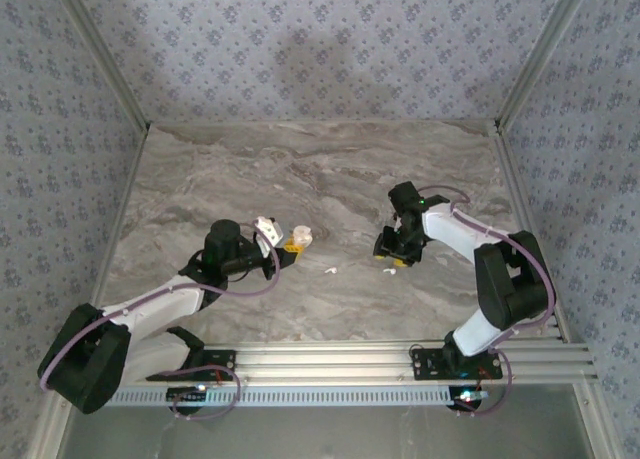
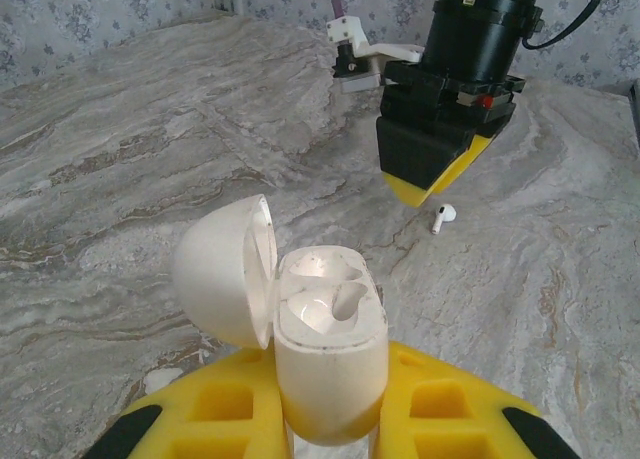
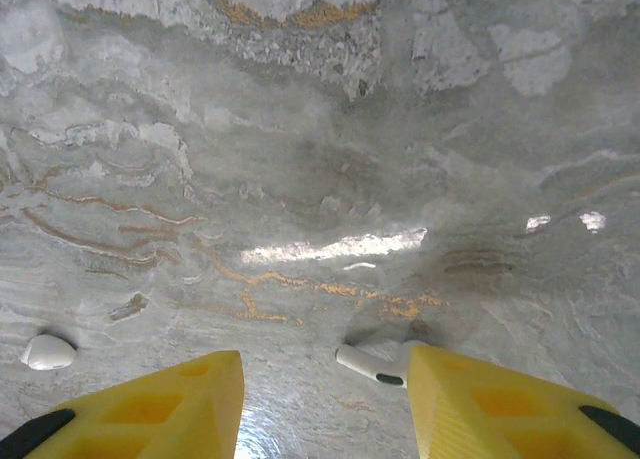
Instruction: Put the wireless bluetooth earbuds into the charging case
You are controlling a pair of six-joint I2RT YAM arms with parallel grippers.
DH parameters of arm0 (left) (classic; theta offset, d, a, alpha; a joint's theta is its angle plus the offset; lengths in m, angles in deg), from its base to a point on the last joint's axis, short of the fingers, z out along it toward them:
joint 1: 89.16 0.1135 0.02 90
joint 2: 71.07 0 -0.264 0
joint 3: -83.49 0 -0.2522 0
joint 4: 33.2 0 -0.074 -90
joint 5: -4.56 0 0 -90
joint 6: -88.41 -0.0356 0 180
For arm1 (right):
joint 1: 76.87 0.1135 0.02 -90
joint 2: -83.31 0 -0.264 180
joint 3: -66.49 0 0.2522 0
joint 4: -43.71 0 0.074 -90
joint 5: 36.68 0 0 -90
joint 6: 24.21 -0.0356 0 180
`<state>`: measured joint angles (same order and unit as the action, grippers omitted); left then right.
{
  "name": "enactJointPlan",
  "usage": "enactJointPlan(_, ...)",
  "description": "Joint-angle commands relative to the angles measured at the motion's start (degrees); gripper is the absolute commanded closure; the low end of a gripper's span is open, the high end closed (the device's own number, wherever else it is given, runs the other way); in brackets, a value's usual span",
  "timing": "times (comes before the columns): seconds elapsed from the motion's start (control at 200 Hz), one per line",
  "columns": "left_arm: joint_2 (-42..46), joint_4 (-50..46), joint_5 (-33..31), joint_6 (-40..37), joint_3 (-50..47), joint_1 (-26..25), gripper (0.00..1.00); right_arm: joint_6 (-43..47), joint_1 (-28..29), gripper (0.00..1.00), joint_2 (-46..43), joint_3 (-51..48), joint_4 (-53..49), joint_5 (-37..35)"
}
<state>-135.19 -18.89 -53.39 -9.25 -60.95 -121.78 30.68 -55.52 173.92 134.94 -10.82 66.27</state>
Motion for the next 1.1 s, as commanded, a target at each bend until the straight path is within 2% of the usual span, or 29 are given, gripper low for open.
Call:
enactJointPlan(0.0, 1.08, 0.23, 0.03, -0.91, 1.64, 0.23, 0.84, -0.44, 0.54, 0.53, -2.68, -0.26, -4.99, -1.1)
enactJointPlan(0.32, 0.7, 0.6, 0.42, -0.56, 1.58, 0.28, 0.84, -3.73, 1.33, 0.54, -4.41, -5.82, -1.86, 1.65)
enactJointPlan(0.545, 1.23, 0.23, 0.29, -0.61, 1.66, 0.28, 0.84, -3.43, 1.31, 0.51, -1.6, -5.52, -0.56, 1.88)
enactJointPlan(1.094, 1.41, -0.39, -0.15, -0.87, 1.84, 0.27, 0.84, -1.45, 0.49, 0.53, 2.03, -1.66, 1.3, 1.49)
